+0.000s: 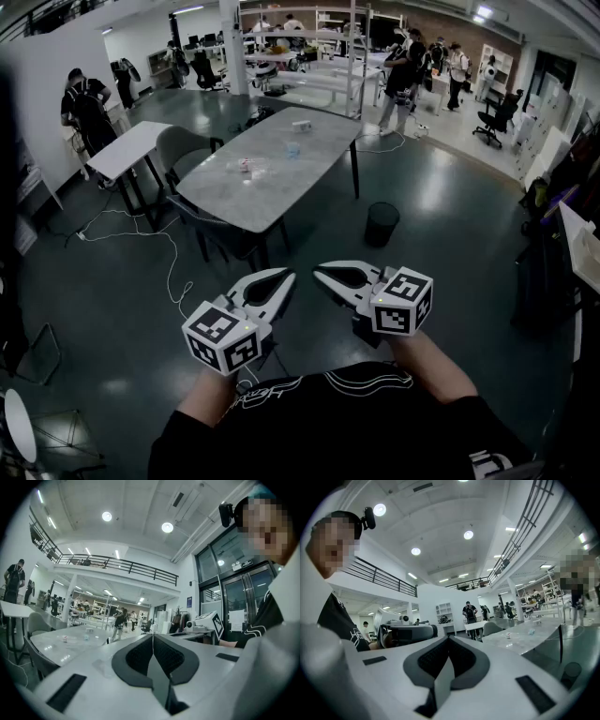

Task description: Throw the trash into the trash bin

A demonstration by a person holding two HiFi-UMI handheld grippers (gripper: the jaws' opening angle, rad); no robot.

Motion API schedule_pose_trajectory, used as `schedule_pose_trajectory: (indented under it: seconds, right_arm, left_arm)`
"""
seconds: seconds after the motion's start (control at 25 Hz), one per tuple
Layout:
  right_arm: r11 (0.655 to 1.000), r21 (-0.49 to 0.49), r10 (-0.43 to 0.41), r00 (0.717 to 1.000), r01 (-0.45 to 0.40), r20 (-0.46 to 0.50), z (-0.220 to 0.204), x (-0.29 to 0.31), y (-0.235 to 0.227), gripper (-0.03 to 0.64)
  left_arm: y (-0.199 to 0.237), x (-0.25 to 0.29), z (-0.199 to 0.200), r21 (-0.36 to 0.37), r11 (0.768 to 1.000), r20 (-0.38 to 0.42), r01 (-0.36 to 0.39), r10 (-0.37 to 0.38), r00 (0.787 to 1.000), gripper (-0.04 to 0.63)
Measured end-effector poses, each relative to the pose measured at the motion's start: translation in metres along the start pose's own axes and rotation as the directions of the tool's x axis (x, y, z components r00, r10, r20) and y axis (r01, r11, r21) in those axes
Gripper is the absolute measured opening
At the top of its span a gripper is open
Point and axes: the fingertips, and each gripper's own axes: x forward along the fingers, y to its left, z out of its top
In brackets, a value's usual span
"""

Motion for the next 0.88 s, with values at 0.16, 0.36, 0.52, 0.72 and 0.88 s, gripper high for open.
schedule_pose_trajectory:
  seconds: [0.16,0.36,0.52,0.72,0.88]
  right_arm:
    - [1.000,0.018,-0.003,1.000,0.003,0.016,-0.002,-0.001,-0.002,0.034]
    - [0.999,0.039,-0.011,1.000,0.011,0.008,-0.012,-0.002,-0.006,0.034]
    - [0.998,0.069,-0.013,1.000,0.014,-0.013,-0.024,0.000,-0.013,0.034]
    - [0.992,0.126,-0.014,1.000,0.016,-0.016,-0.036,-0.001,-0.046,0.034]
    - [0.990,0.137,-0.035,0.999,0.039,-0.028,-0.045,0.005,-0.091,0.034]
  left_arm:
    - [0.002,0.000,-0.004,-0.002,1.000,-0.007,-0.003,0.003,1.000,0.011]
    - [0.005,0.003,-0.013,-0.023,1.000,-0.015,0.003,-0.004,1.000,0.011]
    - [0.009,0.013,-0.026,-0.057,0.998,-0.038,0.016,-0.018,0.999,0.011]
    - [0.019,0.042,-0.039,-0.070,0.997,-0.073,0.023,-0.028,0.997,0.010]
    - [0.049,0.074,-0.050,-0.109,0.994,-0.093,-0.011,0.001,0.996,0.011]
